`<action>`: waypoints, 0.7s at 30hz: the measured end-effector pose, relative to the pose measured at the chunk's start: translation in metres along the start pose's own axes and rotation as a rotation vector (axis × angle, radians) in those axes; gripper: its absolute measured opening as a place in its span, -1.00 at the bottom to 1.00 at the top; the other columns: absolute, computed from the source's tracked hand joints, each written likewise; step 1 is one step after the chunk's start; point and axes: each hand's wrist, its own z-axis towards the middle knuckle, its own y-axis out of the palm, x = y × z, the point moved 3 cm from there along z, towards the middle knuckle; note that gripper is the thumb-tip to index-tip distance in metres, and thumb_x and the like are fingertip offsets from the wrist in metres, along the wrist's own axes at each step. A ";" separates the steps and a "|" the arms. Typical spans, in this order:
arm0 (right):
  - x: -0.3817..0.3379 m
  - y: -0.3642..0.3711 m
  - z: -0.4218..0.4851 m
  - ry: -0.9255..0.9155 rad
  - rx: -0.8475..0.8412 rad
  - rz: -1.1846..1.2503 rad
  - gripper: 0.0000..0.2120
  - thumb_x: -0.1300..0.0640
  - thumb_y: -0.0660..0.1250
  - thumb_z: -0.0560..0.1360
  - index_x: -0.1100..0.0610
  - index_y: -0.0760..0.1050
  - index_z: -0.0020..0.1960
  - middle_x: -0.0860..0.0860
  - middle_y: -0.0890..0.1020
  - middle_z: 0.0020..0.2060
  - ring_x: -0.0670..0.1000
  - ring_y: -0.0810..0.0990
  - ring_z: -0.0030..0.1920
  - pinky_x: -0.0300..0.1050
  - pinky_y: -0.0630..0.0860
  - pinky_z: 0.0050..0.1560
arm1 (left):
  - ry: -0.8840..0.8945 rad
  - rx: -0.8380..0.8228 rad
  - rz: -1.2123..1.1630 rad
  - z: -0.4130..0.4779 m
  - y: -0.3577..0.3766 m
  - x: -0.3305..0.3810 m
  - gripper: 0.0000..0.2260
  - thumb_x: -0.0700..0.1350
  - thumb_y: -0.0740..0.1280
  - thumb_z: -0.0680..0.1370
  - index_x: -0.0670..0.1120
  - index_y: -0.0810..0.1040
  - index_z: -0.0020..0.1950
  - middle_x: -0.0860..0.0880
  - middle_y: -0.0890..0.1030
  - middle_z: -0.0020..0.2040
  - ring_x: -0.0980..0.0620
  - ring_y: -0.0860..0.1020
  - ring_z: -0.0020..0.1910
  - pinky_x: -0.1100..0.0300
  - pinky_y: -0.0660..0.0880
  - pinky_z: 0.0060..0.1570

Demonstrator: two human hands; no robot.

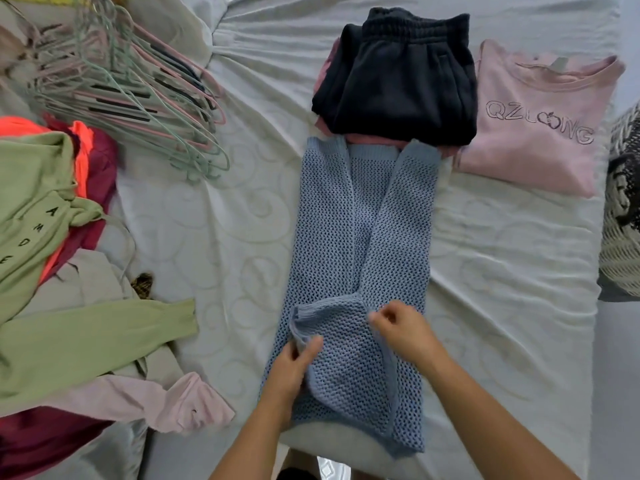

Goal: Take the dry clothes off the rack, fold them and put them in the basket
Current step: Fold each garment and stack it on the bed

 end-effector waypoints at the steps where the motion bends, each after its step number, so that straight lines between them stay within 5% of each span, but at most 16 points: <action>1: 0.003 -0.013 0.011 -0.006 0.105 0.012 -0.83 0.05 0.27 0.54 0.13 0.43 -0.17 -0.02 0.49 -0.33 0.04 0.48 -0.20 -0.10 0.34 -0.20 | 0.051 0.034 0.127 0.002 0.000 0.003 -0.62 -0.08 0.44 0.41 -0.09 0.50 0.20 -0.01 0.60 0.14 0.02 0.56 0.09 0.13 0.45 0.14; 3: 0.001 -0.039 0.037 -0.065 0.268 0.009 -0.90 0.13 0.27 0.54 0.16 0.47 -0.09 0.05 0.55 -0.19 0.08 0.49 -0.12 -0.13 0.33 -0.15 | 0.155 0.143 0.338 0.004 0.000 0.004 -0.60 -0.20 0.42 0.46 -0.03 0.43 0.27 0.05 0.53 0.11 0.08 0.48 0.10 0.26 0.35 0.09; 5: -0.006 -0.057 0.062 -0.145 0.352 -0.084 -0.81 0.18 0.25 0.54 0.24 0.51 0.09 0.16 0.54 0.05 0.13 0.50 0.04 -0.08 0.37 0.03 | 0.188 0.209 0.293 0.005 -0.003 -0.001 -0.64 -0.22 0.36 0.51 -0.07 0.45 0.29 0.01 0.55 0.11 0.03 0.49 0.15 0.22 0.37 0.14; 7: -0.012 -0.060 0.078 -0.216 0.337 -0.222 -0.72 0.20 0.23 0.55 0.26 0.48 0.22 0.18 0.48 0.21 0.17 0.43 0.22 -0.03 0.32 0.23 | 0.182 0.239 0.209 0.000 -0.008 -0.009 -0.71 -0.22 0.34 0.52 -0.10 0.49 0.25 -0.04 0.58 0.09 -0.03 0.52 0.14 0.14 0.41 0.17; 11: 0.001 -0.036 0.077 -0.197 0.198 -0.437 -0.59 0.11 0.27 0.54 0.15 0.40 0.37 0.12 0.29 0.44 0.17 0.22 0.42 0.01 0.15 0.41 | 0.231 0.340 0.580 -0.007 -0.027 -0.020 -0.78 -0.16 0.39 0.49 -0.11 0.57 0.13 -0.05 0.60 -0.03 -0.01 0.54 0.03 0.22 0.34 -0.11; 13: 0.012 -0.027 0.056 -0.204 0.315 -0.346 -0.52 0.14 0.34 0.50 0.18 0.36 0.39 0.14 0.26 0.45 0.18 0.19 0.44 0.04 0.12 0.43 | 0.262 0.396 0.767 -0.006 -0.036 -0.015 -0.80 -0.08 0.43 0.45 -0.08 0.53 0.02 -0.07 0.55 -0.05 -0.10 0.52 0.03 0.15 0.36 -0.13; 16: 0.039 -0.018 0.017 -0.043 0.513 -0.050 -0.44 0.19 0.44 0.42 0.28 0.34 0.35 0.26 0.35 0.32 0.23 0.28 0.35 0.03 0.18 0.36 | 0.246 0.582 1.025 -0.001 -0.050 -0.001 -0.51 0.05 0.51 0.35 -0.13 0.47 0.17 -0.14 0.46 0.09 -0.16 0.43 0.13 0.03 0.37 0.04; 19: 0.076 0.016 -0.023 0.275 0.309 0.333 -0.57 0.15 0.46 0.41 0.23 0.38 0.19 0.19 0.52 0.07 0.20 0.51 0.13 -0.04 0.41 0.06 | 0.115 0.412 0.731 0.006 -0.059 0.001 -0.52 0.05 0.54 0.30 -0.11 0.44 0.06 -0.10 0.52 0.02 -0.16 0.51 0.09 0.02 0.43 0.06; 21: 0.095 0.042 -0.047 0.339 0.104 0.368 -0.62 0.12 0.48 0.38 0.20 0.47 0.13 0.13 0.62 0.02 0.14 0.59 0.06 -0.01 0.50 0.04 | 0.024 0.207 0.545 0.007 -0.057 -0.008 -0.58 0.13 0.51 0.26 -0.07 0.53 -0.03 -0.01 0.62 -0.06 -0.08 0.58 0.01 0.01 0.50 0.05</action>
